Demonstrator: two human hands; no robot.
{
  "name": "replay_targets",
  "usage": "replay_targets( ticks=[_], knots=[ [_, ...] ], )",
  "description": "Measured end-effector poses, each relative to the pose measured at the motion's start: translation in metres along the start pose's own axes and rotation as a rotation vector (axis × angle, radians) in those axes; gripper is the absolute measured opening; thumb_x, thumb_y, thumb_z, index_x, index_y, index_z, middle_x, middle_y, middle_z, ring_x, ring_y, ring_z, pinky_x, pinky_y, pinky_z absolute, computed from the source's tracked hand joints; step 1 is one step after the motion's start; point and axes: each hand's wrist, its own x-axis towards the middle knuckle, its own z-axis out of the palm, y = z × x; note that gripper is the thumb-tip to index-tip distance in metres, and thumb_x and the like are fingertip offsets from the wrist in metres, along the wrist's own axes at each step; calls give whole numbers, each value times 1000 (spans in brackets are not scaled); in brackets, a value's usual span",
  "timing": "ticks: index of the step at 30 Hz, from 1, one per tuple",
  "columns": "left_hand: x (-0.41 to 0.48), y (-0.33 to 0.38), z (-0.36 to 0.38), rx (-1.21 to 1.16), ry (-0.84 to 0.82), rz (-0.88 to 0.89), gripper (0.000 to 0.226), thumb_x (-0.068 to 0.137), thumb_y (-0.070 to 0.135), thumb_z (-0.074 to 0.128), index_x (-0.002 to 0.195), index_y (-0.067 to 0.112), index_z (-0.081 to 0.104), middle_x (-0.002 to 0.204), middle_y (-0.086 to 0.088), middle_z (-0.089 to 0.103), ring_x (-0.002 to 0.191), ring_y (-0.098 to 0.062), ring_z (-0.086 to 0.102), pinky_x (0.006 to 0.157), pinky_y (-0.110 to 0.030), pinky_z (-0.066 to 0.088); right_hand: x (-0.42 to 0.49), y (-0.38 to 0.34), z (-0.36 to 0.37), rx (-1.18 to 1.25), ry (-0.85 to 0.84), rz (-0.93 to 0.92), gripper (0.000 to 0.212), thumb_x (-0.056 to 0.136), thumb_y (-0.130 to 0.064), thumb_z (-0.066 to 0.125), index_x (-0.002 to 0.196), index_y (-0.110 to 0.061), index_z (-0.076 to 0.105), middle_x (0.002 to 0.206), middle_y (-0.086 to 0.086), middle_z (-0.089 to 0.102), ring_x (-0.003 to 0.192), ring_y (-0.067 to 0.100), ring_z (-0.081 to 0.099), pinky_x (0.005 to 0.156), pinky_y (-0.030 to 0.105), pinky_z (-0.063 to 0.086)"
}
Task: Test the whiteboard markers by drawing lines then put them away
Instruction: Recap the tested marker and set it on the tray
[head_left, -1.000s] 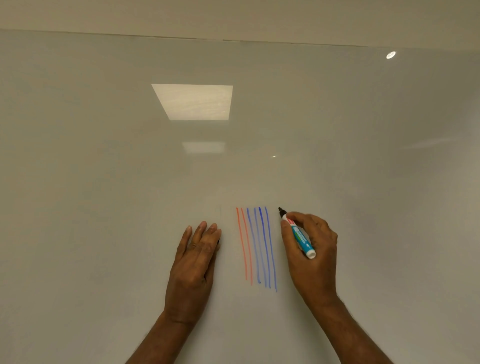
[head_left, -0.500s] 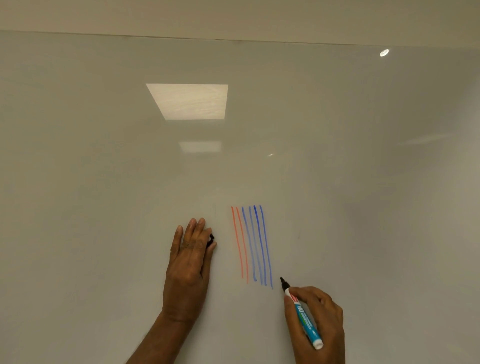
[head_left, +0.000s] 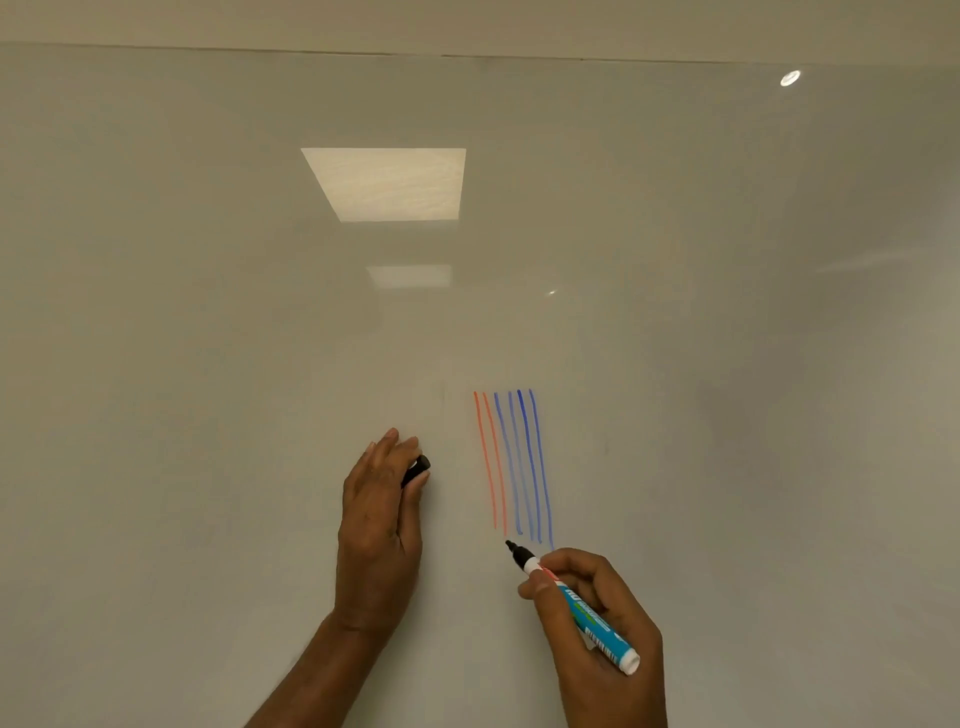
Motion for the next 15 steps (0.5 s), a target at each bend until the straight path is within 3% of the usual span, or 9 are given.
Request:
replay_targets(
  ticks=[2,4,7,8,11,13,15],
  knots=[
    [-9,21,-14,-79,47,-169,24,104,19,55,127,22,64,131,16,62,131,-12,55,112,-24,42,-9,-13,7,34,-63,12,55,63,-68,78,92,-22,68,79,-11,75,74,5,72,67,10,52],
    [-14,44,-29,-254,63,-453,19,105,22,55,117,33,66,116,16,71,114,-8,66,101,-18,50,-19,-22,13,26,-75,29,72,46,-88,68,90,-31,68,80,-23,73,79,0,70,67,5,49],
    [-23,62,-51,-456,91,-773,24,103,24,53,121,30,68,99,5,75,93,-13,73,88,-20,56,-35,-32,23,75,-141,47,28,68,-63,75,91,-47,71,88,-25,72,89,1,70,71,7,51],
    [-26,63,-58,-488,95,-844,26,103,27,52,124,31,67,99,3,75,90,-14,74,85,-21,57,-40,-33,25,99,-177,59,29,69,-62,75,94,-48,72,92,-24,72,92,2,69,74,8,51],
    [-31,62,-76,-646,76,-1048,29,103,27,52,127,28,68,101,-6,74,90,-20,73,82,-27,59,-55,-24,37,120,-261,135,86,46,-92,64,104,-29,70,93,-21,74,94,-4,69,80,9,52],
    [-31,63,-85,-821,106,-1196,27,103,20,52,123,20,70,100,-10,73,88,-21,73,79,-29,60,-63,-18,44,98,-294,194,98,39,-98,58,107,-28,64,94,-23,72,94,-9,67,86,11,53],
    [-30,65,-92,-1013,189,-1329,25,102,14,53,121,10,69,95,-13,72,84,-21,73,74,-29,62,-71,-14,49,69,-362,193,100,43,-99,55,112,-28,62,108,-21,68,102,-3,66,100,26,51]
  ],
)
